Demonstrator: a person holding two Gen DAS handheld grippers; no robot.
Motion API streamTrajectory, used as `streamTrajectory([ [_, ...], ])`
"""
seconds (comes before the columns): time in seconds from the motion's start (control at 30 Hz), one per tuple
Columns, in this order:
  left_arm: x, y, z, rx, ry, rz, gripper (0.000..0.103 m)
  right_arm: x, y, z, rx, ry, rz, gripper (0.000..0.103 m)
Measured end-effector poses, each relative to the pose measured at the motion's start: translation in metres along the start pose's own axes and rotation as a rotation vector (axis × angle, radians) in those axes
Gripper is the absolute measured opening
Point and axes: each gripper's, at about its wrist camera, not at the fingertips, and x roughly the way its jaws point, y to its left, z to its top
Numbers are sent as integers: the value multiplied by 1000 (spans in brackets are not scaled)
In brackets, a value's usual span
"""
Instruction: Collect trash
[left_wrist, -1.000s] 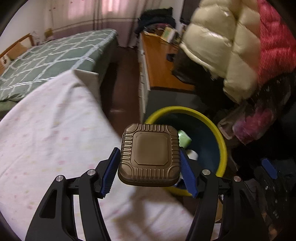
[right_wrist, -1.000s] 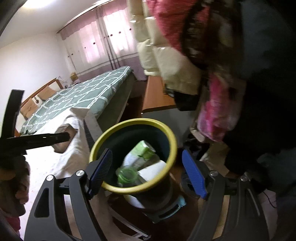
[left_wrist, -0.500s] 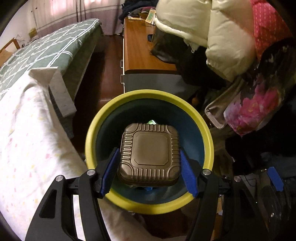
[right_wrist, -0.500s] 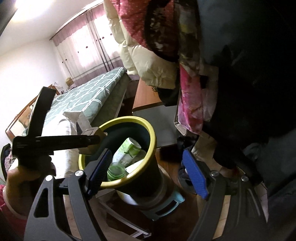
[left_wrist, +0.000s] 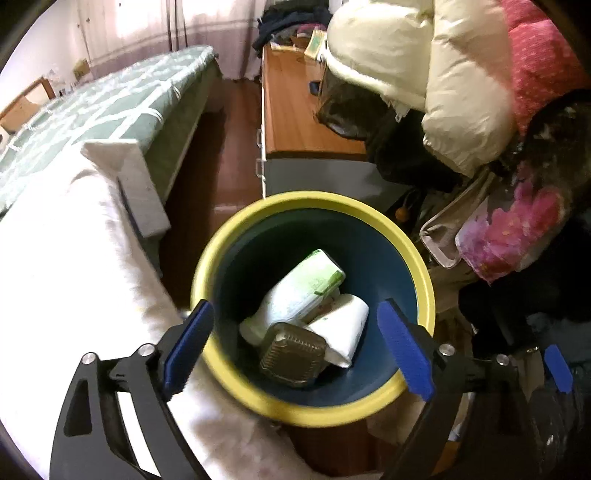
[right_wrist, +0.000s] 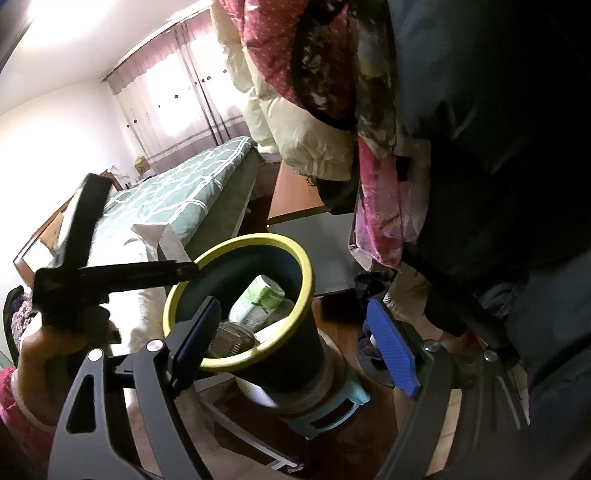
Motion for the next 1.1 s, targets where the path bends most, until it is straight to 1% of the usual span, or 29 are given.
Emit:
streamTrajectory([
  [0.03, -8, 3, -3, 4, -14, 7, 96, -1, 2, 0, -3, 0, 3, 80],
  [0.13, -42, 18, -17, 5, -68, 29, 98, -5, 8, 0, -17, 1, 14, 80],
  [0.17, -58, 26, -24, -5, -95, 31, 98, -6, 11, 0, -24, 2, 20, 80],
  [0.3, -115, 58, -60, -51, -178, 93, 98, -14, 32, -1, -68, 3, 68, 81],
  [0.43, -183, 97, -116, -144, -287, 228, 98, -26, 57, -1, -131, -6, 126, 84],
  [0.5, -219, 115, -148, -197, -351, 310, 98, -33, 74, -1, -169, -13, 154, 84],
  [0.57, -246, 127, -172, -236, -393, 373, 98, -38, 91, -1, -207, -14, 179, 85],
  [0.6, -265, 136, -192, -276, -418, 417, 98, -42, 102, -1, -235, -16, 196, 86],
  [0.67, -287, 147, -214, -321, -441, 444, 98, -49, 118, -3, -274, -23, 224, 88],
  [0.7, -301, 153, -231, -349, -450, 459, 98, -52, 126, -5, -291, -27, 239, 89],
  [0.77, -319, 159, -252, -380, -457, 486, 98, -61, 143, -9, -330, -31, 278, 90],
  [0.87, -340, 164, -282, -428, -477, 505, 98, -73, 161, -18, -376, -33, 321, 91],
  [1.0, -361, 165, -313, -473, -507, 536, 98, -85, 173, -28, -405, -33, 352, 92],
  [1.1, -370, 166, -330, -494, -513, 561, 98, -92, 176, -33, -410, -42, 359, 92],
])
